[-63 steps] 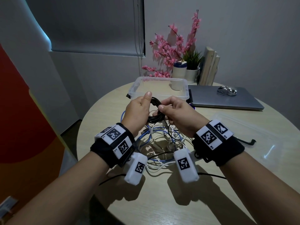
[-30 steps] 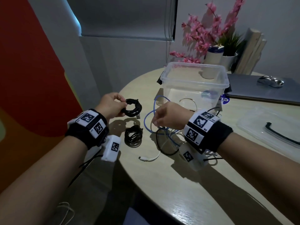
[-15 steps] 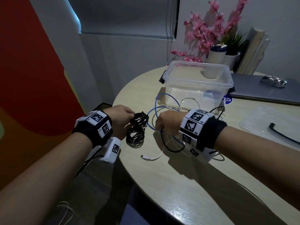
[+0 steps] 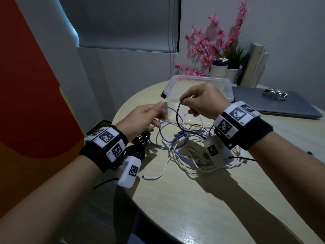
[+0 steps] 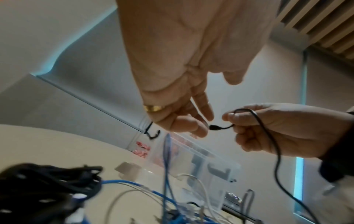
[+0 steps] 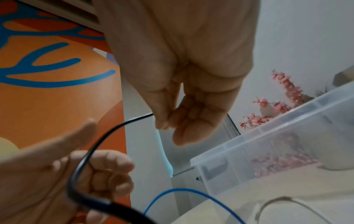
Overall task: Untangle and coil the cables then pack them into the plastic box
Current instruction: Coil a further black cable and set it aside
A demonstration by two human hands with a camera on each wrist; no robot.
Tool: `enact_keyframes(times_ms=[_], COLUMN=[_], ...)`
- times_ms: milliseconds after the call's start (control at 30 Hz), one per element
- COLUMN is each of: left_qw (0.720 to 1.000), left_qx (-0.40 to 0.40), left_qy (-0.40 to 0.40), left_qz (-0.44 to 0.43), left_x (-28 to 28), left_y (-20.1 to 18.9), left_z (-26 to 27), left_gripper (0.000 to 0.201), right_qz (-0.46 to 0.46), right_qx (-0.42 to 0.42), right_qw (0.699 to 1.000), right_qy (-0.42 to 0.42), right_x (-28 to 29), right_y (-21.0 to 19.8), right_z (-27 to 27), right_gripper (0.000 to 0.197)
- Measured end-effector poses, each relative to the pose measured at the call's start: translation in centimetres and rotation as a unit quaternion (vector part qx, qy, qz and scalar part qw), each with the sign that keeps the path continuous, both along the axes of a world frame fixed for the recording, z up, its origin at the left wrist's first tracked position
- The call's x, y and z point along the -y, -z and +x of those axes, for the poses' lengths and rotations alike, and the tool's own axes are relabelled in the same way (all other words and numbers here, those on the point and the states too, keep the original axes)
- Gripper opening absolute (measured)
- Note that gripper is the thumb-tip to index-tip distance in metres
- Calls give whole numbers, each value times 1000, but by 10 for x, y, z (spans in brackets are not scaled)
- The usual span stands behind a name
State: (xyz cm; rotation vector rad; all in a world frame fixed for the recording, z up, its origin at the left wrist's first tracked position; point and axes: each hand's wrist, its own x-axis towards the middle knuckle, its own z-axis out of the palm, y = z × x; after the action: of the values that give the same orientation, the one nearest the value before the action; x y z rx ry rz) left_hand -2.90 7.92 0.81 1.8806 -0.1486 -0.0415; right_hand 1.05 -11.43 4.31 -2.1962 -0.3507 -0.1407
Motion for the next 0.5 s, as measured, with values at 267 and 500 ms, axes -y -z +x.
enact_keyframes(times_ms=[267, 500], left_qw=[998, 995], left_qx=[55, 85], left_qy=[30, -38], left_qz=[-7, -24], left_x=[49, 62], left_y=[-1, -7], left_z=[5, 23], left_gripper=[16, 13], right_qz=[-37, 152], right_qx=[31, -77], right_qw=[999, 982], right_qy=[13, -80], right_x=[34, 50], right_y=[-2, -4], right_z=[-2, -14], right_gripper=[15, 34])
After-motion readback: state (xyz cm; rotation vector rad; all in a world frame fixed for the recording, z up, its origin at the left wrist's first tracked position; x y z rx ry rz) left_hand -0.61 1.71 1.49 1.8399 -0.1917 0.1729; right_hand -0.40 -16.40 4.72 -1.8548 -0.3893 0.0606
